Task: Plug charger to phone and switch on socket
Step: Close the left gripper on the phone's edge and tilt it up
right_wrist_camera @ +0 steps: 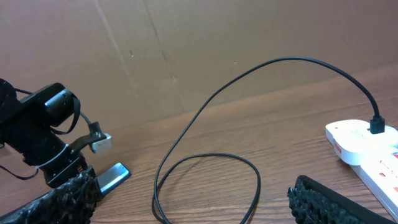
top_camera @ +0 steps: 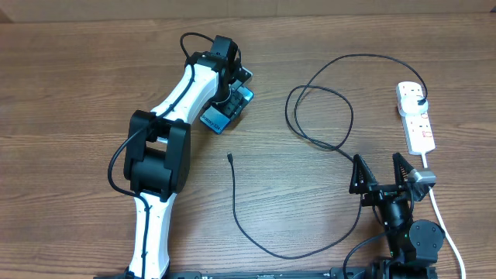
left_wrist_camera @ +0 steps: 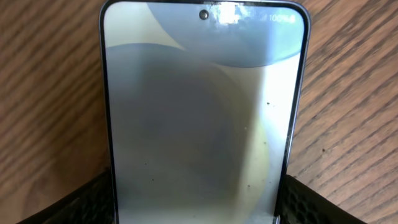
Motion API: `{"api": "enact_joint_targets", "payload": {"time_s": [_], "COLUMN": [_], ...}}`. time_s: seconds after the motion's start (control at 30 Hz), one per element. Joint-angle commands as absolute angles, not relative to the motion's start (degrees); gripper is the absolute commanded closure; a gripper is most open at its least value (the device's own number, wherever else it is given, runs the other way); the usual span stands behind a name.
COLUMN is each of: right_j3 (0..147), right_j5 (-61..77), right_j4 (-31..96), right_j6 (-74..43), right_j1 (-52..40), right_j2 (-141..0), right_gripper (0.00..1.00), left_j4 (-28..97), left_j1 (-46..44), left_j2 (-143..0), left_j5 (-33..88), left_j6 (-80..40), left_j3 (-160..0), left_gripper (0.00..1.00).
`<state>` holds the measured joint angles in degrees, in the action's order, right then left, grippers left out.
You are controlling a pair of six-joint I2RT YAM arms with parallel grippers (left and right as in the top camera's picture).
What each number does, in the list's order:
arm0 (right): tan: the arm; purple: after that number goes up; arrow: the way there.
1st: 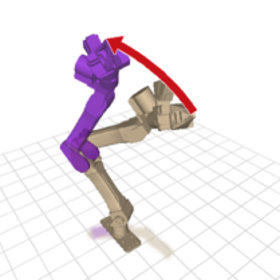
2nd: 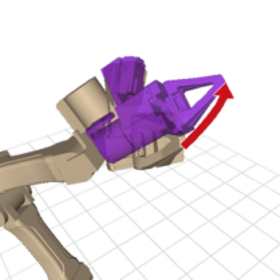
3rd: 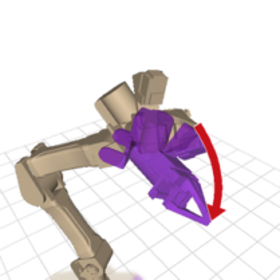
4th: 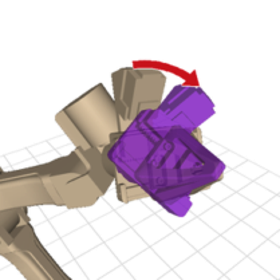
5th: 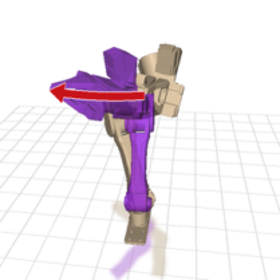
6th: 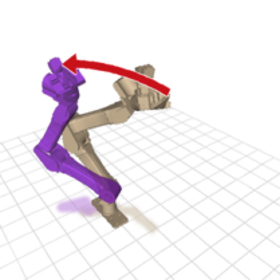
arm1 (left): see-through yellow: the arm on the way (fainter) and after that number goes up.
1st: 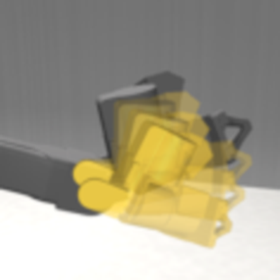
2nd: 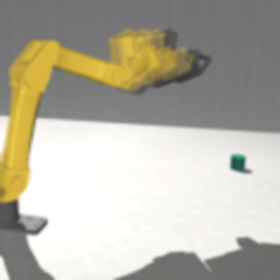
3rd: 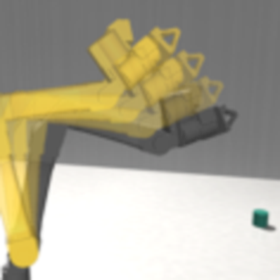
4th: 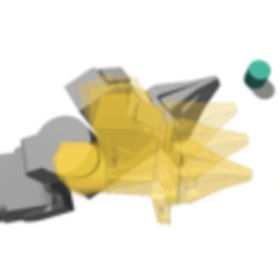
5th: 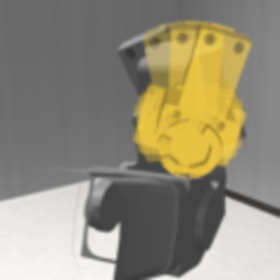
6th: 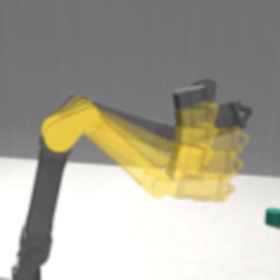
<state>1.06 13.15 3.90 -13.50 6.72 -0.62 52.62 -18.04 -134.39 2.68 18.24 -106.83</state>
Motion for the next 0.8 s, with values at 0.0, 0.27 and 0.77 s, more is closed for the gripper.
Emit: {"api": "enact_joint_targets", "payload": {"time_s": [0.0,0.27,0.77], "right_j3": [0.4,0.4,0.4], "right_j5": [13.1,13.1,13.1], "right_j4": [3.5,3.5,3.5], "right_j6": [-13.7,-13.7,-13.7], "right_j1": [6.4,6.4,6.4], "right_j2": [-0.2,-0.2,-0.2], "right_gripper": [0.0,0.0,0.0], "left_j4": [56.0,64.3,80.8], "left_j1": [-17.9,-17.9,-17.9], "left_j2": [-139.5,-139.5,-139.5], "left_j5": [1.9,3.1,8.4], "left_j6": [12.6,3.0,-9.6], "left_j3": [-104.2,-114.1,-131.7], "left_gripper": [0.33,0.4,0.47]}}
